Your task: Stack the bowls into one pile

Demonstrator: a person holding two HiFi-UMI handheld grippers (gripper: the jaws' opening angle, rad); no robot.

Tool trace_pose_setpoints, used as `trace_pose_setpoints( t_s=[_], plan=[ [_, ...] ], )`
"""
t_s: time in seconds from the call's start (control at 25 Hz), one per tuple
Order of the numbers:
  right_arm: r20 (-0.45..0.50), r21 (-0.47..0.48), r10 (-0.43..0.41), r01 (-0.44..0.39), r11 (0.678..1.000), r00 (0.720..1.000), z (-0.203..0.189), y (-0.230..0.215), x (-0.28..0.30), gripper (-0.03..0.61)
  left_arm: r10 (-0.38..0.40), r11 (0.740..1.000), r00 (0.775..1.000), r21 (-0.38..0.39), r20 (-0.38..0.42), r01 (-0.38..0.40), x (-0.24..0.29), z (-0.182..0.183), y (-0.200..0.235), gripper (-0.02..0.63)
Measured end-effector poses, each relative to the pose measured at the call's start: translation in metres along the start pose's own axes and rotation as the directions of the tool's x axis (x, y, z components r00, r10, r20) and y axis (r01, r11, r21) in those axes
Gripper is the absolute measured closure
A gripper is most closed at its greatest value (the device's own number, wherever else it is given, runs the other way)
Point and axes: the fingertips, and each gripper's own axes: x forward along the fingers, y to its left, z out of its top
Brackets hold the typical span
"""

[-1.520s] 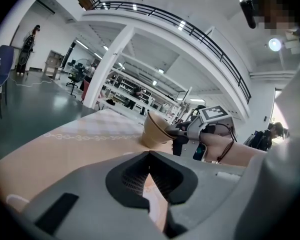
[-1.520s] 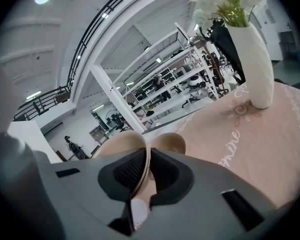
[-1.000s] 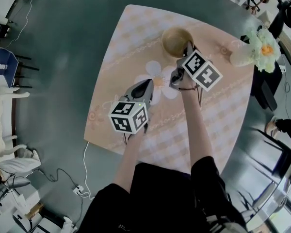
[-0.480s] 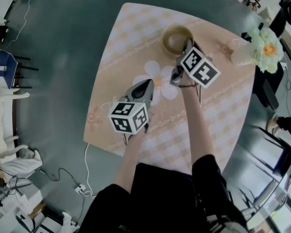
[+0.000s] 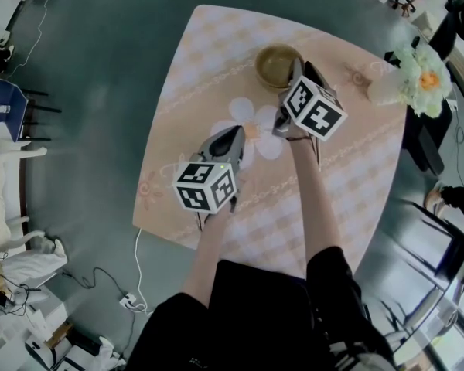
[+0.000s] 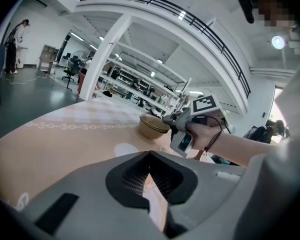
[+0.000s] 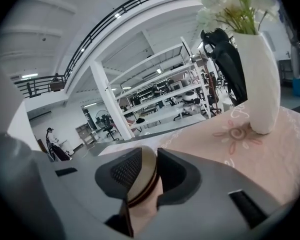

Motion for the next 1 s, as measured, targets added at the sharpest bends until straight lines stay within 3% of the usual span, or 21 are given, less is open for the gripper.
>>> trace_pose_setpoints(
  t_s=[0.28,0.4,0.64,1.0],
  plan=[
    [0.009,-0.046,-0.010,0.011,0.999,1.000,0.004,0.000,-0.006,0.440,-0.002,1.000,1.000,0.001,0.013,0.002,-0.004,0.003,-0.003,0.617],
    [0.013,-0.058,0.010,-0.009,0.998,1.000,0.004,0.002,-0.017,0.446,-0.008,0.999,0.999,0.034,0.053,0.006,-0.010,0.013,-0.008,0.617],
    [0.007,-0.099,0.143,-0.141,0.985,0.990,0.000,0.021,-0.053,0.579,-0.027,0.996,0.991,0.089,0.131,0.016,-0.028,0.037,-0.019,0.617],
    [-0.035,-0.198,0.351,-0.351,0.915,0.936,-0.004,0.060,-0.127,0.584,-0.024,0.989,0.974,0.151,0.224,-0.011,-0.078,0.060,-0.037,0.617]
  ],
)
